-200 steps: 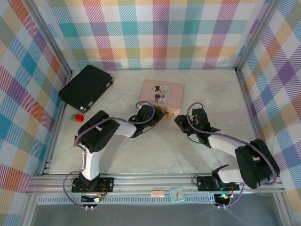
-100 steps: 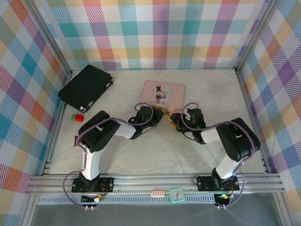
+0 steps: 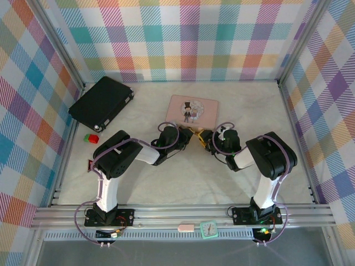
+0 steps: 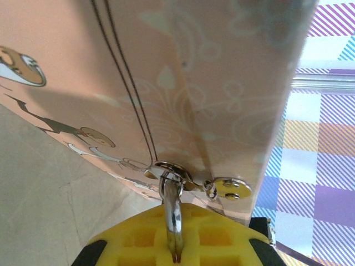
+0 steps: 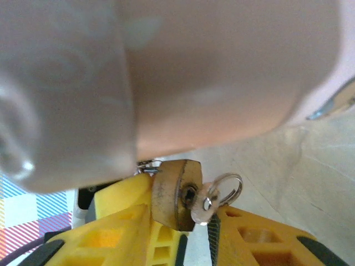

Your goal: Unlock the padlock with the key

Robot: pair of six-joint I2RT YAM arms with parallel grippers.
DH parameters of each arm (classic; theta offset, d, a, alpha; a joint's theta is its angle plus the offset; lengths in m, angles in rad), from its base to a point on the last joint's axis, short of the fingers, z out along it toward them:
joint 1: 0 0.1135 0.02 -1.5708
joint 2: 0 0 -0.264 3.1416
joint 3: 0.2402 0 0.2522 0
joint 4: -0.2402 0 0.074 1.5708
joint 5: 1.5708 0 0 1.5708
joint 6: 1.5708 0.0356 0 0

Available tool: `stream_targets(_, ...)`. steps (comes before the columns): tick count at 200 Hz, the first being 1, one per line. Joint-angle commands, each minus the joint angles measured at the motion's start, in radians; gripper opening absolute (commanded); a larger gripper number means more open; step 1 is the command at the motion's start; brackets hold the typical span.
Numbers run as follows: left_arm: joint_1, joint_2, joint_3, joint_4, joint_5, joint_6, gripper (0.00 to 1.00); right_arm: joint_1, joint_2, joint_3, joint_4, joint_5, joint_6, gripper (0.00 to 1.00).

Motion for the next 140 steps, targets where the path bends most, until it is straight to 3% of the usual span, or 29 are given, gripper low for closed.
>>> stream_targets(1, -0.004, -0.005, -0.011, 0.096, 0.012, -0.020, 0.00, -0.004, -0.006, -0.017, 0.041, 0.024, 0.010, 0.32)
stream_targets(61, -0.004, -0.015, -0.013, 0.099, 0.012, -0.022, 0.00, -0.004, 0.018, -0.024, 0.049, 0.053, 0.024, 0.30)
stream_targets(140, -0.005, -0.023, -0.015, 0.102, 0.016, -0.023, 0.00, -0.003, 0.053, -0.010, 0.093, 0.074, 0.038, 0.05)
